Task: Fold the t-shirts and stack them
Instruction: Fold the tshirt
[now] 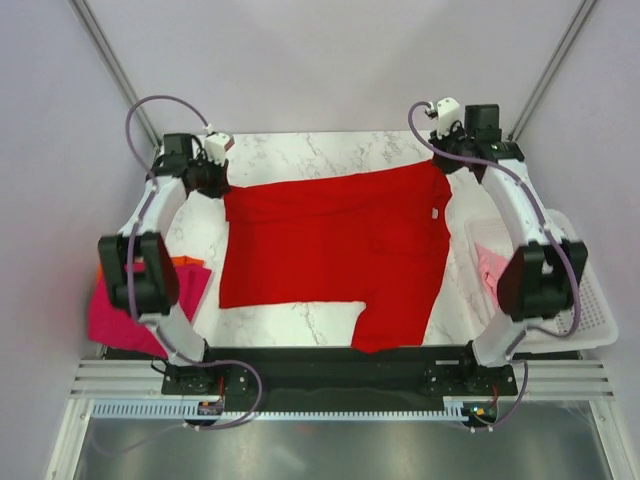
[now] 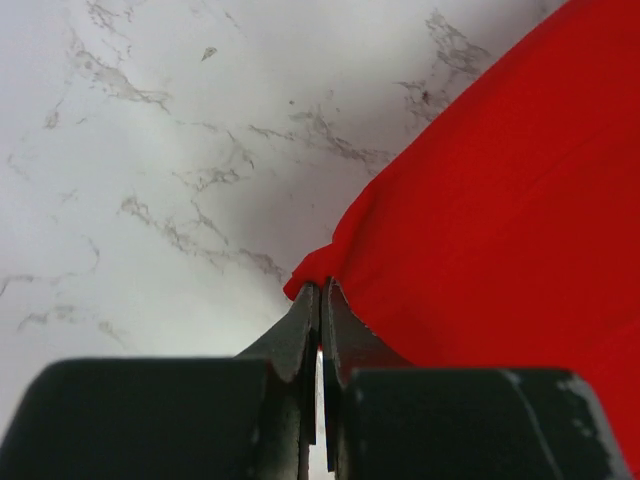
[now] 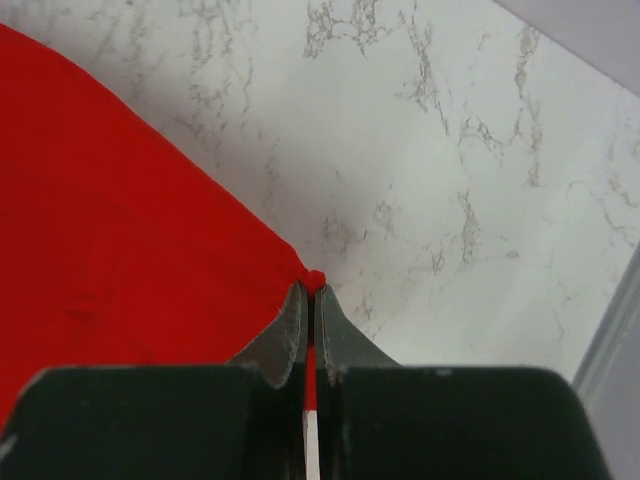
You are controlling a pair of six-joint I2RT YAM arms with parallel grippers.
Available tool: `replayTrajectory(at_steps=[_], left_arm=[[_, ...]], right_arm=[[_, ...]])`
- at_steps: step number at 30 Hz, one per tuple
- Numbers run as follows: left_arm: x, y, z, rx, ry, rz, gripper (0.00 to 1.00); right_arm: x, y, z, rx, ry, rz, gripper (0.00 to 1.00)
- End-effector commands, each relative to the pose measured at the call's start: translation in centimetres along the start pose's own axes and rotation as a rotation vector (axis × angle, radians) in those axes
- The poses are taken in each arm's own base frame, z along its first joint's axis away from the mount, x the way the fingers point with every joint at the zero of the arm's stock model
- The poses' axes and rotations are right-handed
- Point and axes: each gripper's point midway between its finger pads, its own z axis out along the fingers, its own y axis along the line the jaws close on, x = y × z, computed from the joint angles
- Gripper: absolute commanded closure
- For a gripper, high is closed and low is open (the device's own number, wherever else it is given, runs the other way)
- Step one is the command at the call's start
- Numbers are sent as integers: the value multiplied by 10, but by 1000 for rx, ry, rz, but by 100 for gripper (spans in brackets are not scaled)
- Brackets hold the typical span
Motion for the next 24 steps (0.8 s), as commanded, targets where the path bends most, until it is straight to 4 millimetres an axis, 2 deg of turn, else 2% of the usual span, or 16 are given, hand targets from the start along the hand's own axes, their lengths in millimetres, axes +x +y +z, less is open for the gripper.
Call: replayTrajectory(at_steps=[1, 2, 3, 4, 5, 7, 10, 12, 13, 14, 17, 18, 19, 20, 22, 24], left_arm=[[-32, 27, 32, -36, -28, 31, 98], [-11, 32, 57, -13, 39, -13, 98], [-31, 42, 60, -30, 10, -19, 98], [-29, 48, 69, -34, 28, -32, 98], [-16, 53, 84, -23, 67, -62, 98], [-35, 69, 91, -42, 36, -82, 98], [-39, 89, 109, -67, 30, -117, 98], [-38, 99, 120, -88, 33, -116, 98], [-37, 102, 124, -90, 33, -116, 98], [-37, 103, 127, -90, 33, -113, 98], [-42, 113, 136, -129, 27, -97, 97], [-40, 116, 139, -151, 36, -96, 97], [-37, 119, 145, -164, 40, -95, 97], [-38, 118, 148, -169, 40, -93, 97], [-45, 120, 152, -181, 24, -68, 96], [-50, 120, 158, -197, 13, -52, 95]], right_arm=[[-30, -33, 41, 75, -68, -49, 100], [-14, -36, 69, 65, -24, -39, 100], [-11, -38, 82, 67, -10, -42, 100], [-20, -47, 89, 92, -22, -55, 100], [-2, -48, 114, 84, 23, -51, 100], [4, -56, 140, 96, 42, -55, 100], [1, -68, 159, 145, 33, -76, 100], [11, -74, 179, 171, 50, -87, 100], [4, -80, 182, 189, 33, -91, 100], [14, -80, 197, 190, 47, -95, 100], [14, -93, 217, 231, 40, -92, 100], [12, -96, 223, 241, 29, -92, 100], [-3, -101, 223, 256, -10, -98, 100], [6, -101, 238, 253, -6, -99, 100], [-13, -109, 241, 284, -57, -111, 100], [-11, -110, 255, 307, -72, -120, 99]])
